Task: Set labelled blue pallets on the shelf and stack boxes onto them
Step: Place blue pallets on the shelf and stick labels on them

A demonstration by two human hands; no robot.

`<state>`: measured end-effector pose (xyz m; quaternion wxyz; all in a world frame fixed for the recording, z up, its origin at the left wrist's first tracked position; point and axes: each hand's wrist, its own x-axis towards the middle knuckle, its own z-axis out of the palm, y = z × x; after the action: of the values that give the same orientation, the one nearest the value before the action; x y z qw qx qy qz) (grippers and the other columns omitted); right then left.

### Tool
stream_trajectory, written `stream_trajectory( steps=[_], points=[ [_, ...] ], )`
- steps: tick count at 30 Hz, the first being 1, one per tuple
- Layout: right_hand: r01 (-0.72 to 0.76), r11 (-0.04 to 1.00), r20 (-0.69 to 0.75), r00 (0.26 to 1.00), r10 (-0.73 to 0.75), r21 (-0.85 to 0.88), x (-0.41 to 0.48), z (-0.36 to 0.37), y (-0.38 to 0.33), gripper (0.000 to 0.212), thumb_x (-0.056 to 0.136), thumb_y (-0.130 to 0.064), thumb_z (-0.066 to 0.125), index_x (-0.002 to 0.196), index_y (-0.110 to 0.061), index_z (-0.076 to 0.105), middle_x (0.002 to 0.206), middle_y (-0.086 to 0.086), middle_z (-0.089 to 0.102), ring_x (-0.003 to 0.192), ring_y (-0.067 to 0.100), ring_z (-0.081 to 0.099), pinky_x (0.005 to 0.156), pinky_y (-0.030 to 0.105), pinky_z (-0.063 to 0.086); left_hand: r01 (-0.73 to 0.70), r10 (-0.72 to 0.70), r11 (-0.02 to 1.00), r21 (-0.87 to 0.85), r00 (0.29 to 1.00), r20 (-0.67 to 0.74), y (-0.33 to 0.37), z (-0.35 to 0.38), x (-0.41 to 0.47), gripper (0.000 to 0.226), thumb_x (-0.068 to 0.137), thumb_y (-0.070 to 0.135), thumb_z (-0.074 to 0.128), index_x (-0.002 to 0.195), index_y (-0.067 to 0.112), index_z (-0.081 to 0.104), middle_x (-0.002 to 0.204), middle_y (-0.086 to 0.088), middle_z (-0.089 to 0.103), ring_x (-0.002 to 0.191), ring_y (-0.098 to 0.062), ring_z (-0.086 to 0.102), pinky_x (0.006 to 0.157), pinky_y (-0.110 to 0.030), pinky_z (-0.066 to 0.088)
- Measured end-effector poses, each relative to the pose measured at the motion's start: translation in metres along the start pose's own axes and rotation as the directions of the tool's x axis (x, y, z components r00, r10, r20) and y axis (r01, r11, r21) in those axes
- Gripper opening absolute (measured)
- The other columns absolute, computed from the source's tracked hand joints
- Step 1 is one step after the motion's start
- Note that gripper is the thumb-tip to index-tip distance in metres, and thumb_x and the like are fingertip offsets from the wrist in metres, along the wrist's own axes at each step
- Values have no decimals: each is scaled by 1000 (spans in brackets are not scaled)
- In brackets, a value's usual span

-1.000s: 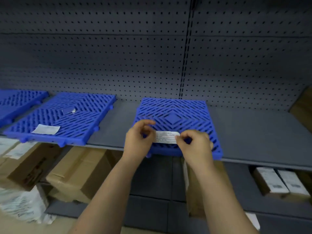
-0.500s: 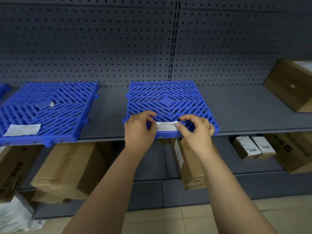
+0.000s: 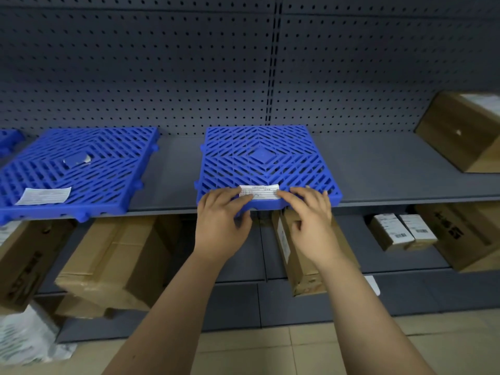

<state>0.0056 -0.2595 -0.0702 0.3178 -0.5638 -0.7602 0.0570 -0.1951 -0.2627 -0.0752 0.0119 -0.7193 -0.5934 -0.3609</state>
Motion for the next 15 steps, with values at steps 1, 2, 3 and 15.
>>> stream_trajectory(
  steps=[1,2,3,15],
  points=[
    [7,1000,19,1000,-7,-22,0,-1,1,73,66,8,51,131,-27,57,131,3,51,130,31,37,117,55,11,5,-5,1000,0,1000,7,0,0,-1,34,80,27,63,112,21,72,120,-1,67,112,-25,57,102,-46,40],
    [14,999,33,999,-13,-42,0,-1,1,74,66,9,54,131,-27,57,132,4,50,130,32,37,117,55,10,7,-7,1000,2,1000,13,1,0,-1,35,80,26,63,113,20,72,120,-2,67,112,-25,57,102,-48,41],
    [17,998,45,999,-14,-56,1,-2,2,74,66,9,55,131,-27,58,133,4,50,131,32,37,117,54,10,5,-5,1000,9,1000,16,2,-1,-2,35,79,26,64,113,20,72,121,-3,66,113,-26,57,102,-49,41],
    [20,990,59,998,-12,-138,3,-5,-2,60,77,-7,64,135,-23,53,136,6,49,133,30,36,118,50,9,32,-42,997,73,988,146,16,-9,-2,45,83,18,66,127,25,64,133,-4,60,128,-27,48,115,-50,23]
  ],
)
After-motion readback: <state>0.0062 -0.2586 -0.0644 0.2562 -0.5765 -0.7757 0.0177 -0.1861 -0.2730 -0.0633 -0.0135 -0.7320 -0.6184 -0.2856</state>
